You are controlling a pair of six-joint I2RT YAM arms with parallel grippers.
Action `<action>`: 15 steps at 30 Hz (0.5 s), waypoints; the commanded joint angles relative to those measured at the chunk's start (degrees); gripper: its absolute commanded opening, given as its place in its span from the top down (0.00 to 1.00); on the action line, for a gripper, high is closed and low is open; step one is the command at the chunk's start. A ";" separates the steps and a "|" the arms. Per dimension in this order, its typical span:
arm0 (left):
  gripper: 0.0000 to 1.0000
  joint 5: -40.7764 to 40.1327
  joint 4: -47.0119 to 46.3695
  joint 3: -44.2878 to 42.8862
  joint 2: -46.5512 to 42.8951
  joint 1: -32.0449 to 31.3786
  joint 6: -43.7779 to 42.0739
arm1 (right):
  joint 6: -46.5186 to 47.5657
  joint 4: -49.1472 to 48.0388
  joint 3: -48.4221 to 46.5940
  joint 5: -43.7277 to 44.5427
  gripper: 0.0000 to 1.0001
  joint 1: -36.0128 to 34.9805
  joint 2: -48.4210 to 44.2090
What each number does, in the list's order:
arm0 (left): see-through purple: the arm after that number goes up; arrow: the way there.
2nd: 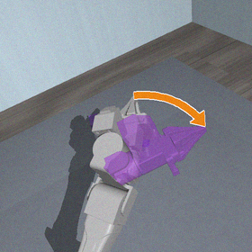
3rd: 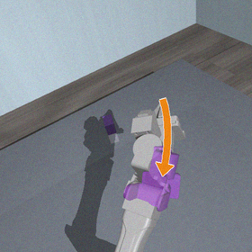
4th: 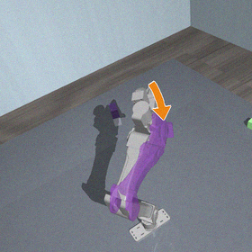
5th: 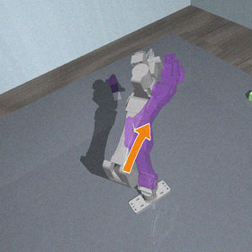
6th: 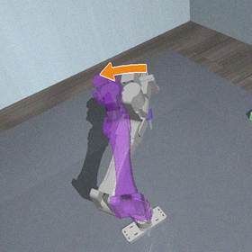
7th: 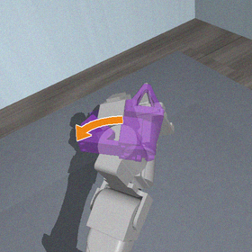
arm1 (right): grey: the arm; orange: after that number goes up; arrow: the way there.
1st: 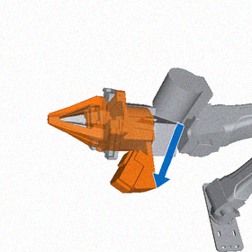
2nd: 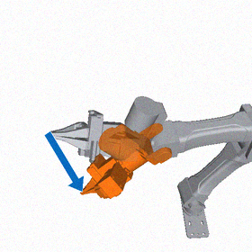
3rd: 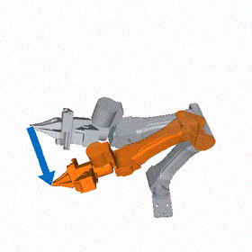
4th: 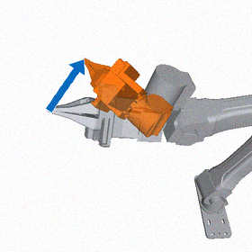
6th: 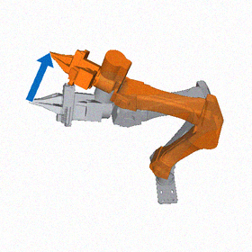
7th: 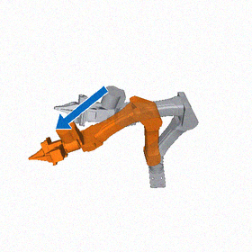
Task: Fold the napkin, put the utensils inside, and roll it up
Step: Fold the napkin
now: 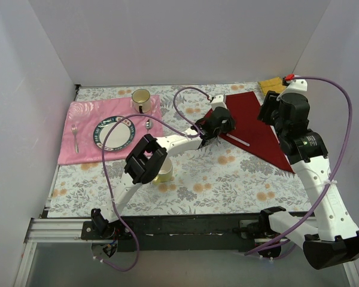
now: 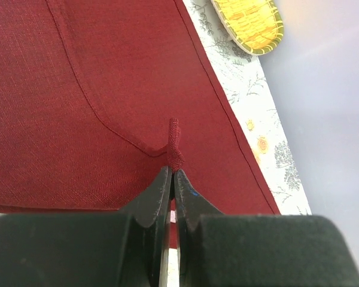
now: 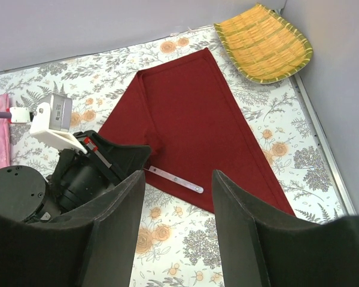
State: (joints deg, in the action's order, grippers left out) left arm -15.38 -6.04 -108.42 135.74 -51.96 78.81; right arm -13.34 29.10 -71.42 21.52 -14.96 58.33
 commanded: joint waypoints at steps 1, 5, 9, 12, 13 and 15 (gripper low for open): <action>1.00 0.34 0.50 -1.79 -0.31 -0.59 -1.72 | 0.25 -0.98 0.31 0.99 0.44 0.46 -1.37; 1.00 0.96 1.03 -1.27 0.49 -1.03 -1.46 | 0.34 -1.15 0.58 0.81 0.44 0.46 -1.29; 1.00 1.40 0.86 -1.35 1.28 -1.21 -1.37 | 0.16 -1.42 1.02 0.19 0.44 0.46 -1.28; 1.00 1.66 0.95 -1.79 2.16 -1.30 -1.20 | 0.16 -1.68 1.45 0.19 0.44 0.55 -1.28; 1.00 1.75 1.03 -1.79 2.33 -1.30 -1.28 | 0.25 -1.59 1.46 0.19 0.44 0.55 -1.20; 1.00 1.93 1.12 -1.71 2.68 -1.21 -1.02 | 0.25 -1.59 1.54 0.28 0.44 0.55 -1.11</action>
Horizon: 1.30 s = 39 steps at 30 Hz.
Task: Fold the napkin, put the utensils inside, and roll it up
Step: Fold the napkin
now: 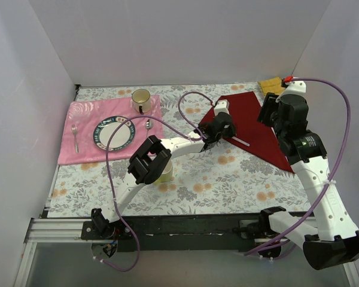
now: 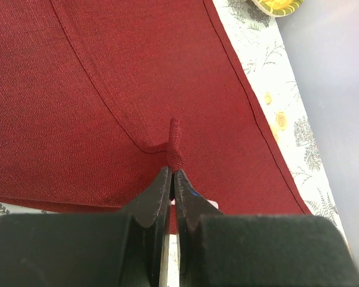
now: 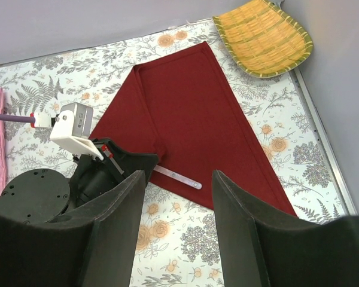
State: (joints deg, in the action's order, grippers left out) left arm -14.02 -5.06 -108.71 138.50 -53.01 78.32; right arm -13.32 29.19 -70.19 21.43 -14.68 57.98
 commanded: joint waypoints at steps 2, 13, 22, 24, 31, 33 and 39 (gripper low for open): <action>1.00 0.75 0.23 -1.42 0.11 -0.16 -0.37 | 0.31 -1.86 0.41 0.37 0.44 0.26 -0.93; 0.97 1.19 0.67 -0.45 0.28 -0.25 0.07 | -0.21 -1.68 0.50 -1.13 0.44 0.26 0.12; 0.45 6.90 3.64 -3.00 -3.57 0.45 2.96 | -0.12 2.53 -3.19 -2.53 0.44 0.35 3.46; 0.39 8.91 4.53 -2.22 -7.34 1.15 3.85 | -0.39 4.03 -4.94 -3.67 0.44 0.35 4.68; 0.38 10.08 8.66 15.57 -27.08 7.56 12.81 | -3.20 10.09 -10.65 -2.97 0.43 0.52 10.74; 0.38 8.75 9.28 21.31 -32.73 8.71 14.22 | -4.16 11.15 -11.37 -4.72 0.43 1.05 14.00; 0.37 15.67 11.91 34.08 -48.31 13.02 11.51 | -7.42 9.75 -5.32 -10.60 0.43 6.23 22.08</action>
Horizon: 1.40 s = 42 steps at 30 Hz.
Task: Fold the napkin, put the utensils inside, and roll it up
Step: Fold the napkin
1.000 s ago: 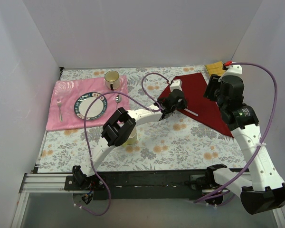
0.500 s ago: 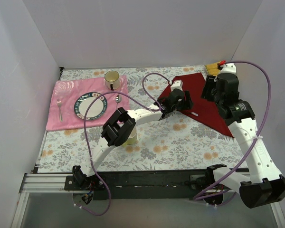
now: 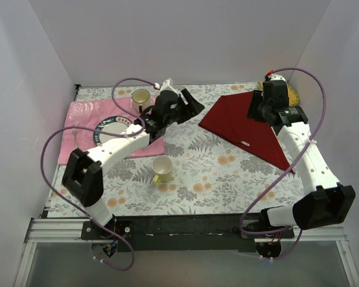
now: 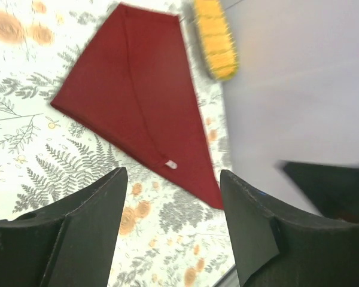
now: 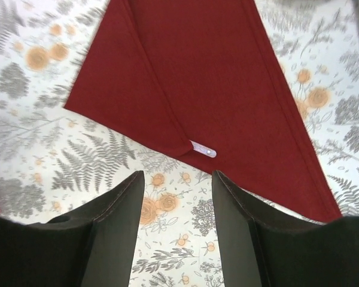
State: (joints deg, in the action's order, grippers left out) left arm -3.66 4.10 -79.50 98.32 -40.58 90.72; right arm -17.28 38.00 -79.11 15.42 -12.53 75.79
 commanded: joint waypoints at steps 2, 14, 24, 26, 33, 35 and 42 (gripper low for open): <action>0.37 6.82 3.46 8.38 -13.13 1.03 -2.73 | -4.86 -0.11 8.59 -7.49 0.44 9.16 6.03; 0.37 12.97 10.75 12.88 -23.97 1.03 -10.38 | -15.51 -9.96 37.27 -17.53 0.41 40.63 -6.78; 0.37 10.78 13.39 12.80 -24.50 -2.05 -12.23 | -13.05 -21.47 48.44 -21.31 0.38 52.61 -10.14; 0.37 10.87 13.92 12.18 -24.06 -2.14 -12.06 | -12.69 -23.66 49.05 -22.01 0.39 52.79 -9.17; 0.37 9.38 14.71 9.99 -22.30 -2.05 -11.70 | -13.04 -29.64 50.55 -23.42 0.46 52.96 -6.89; 0.37 9.02 14.71 9.72 -22.12 -1.87 -11.44 | -13.22 -30.44 50.37 -23.68 0.46 52.96 -5.22; 0.37 9.20 14.97 8.49 -20.45 -1.26 -10.74 | -14.28 -33.69 49.76 -23.86 0.49 52.96 -0.73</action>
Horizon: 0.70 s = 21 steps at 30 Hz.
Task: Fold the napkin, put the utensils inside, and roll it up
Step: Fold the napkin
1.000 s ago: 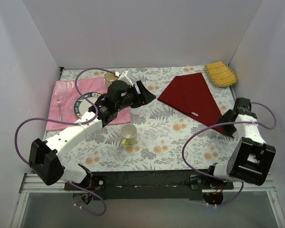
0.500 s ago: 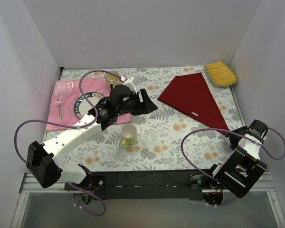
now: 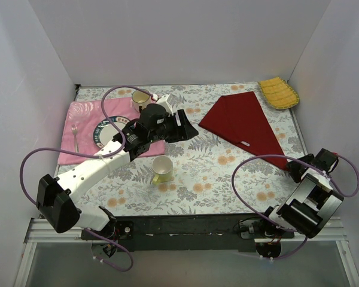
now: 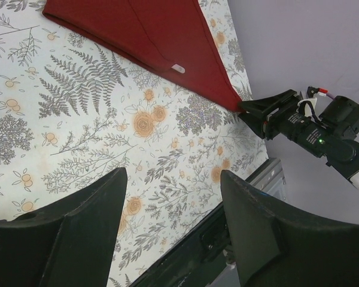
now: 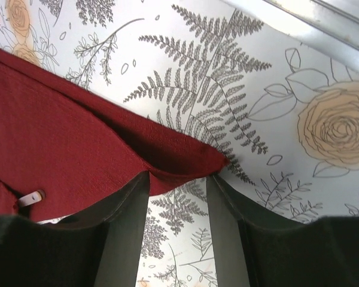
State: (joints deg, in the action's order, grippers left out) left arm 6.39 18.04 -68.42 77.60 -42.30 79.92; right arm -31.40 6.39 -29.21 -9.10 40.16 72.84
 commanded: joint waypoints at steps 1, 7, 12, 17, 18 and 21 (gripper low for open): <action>0.37 -0.77 1.12 -2.77 0.44 0.47 0.06 | -0.33 -2.61 -0.23 0.49 0.49 0.27 2.74; 0.37 -0.59 0.77 -2.77 1.06 0.82 0.67 | -0.42 -2.79 0.65 0.31 0.61 0.27 2.84; 0.37 0.55 -0.29 -1.63 1.41 0.91 1.47 | 1.60 -3.49 1.70 -1.09 0.77 0.18 0.38; 0.37 0.55 -1.08 -0.49 0.80 1.17 2.17 | 3.45 -2.62 0.04 1.00 0.99 -3.32 -4.28; 0.37 0.64 -1.25 0.04 0.71 1.43 2.26 | 3.54 -2.27 -1.19 2.06 0.99 -4.73 -4.98; 0.37 0.64 -1.60 0.92 0.09 2.22 2.87 | 3.71 -1.91 -4.44 6.72 0.99 -13.33 -5.78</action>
State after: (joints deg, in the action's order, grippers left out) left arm 6.68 17.52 -68.77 78.87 -41.28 81.95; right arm -29.36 4.49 -28.51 -7.18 34.61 68.97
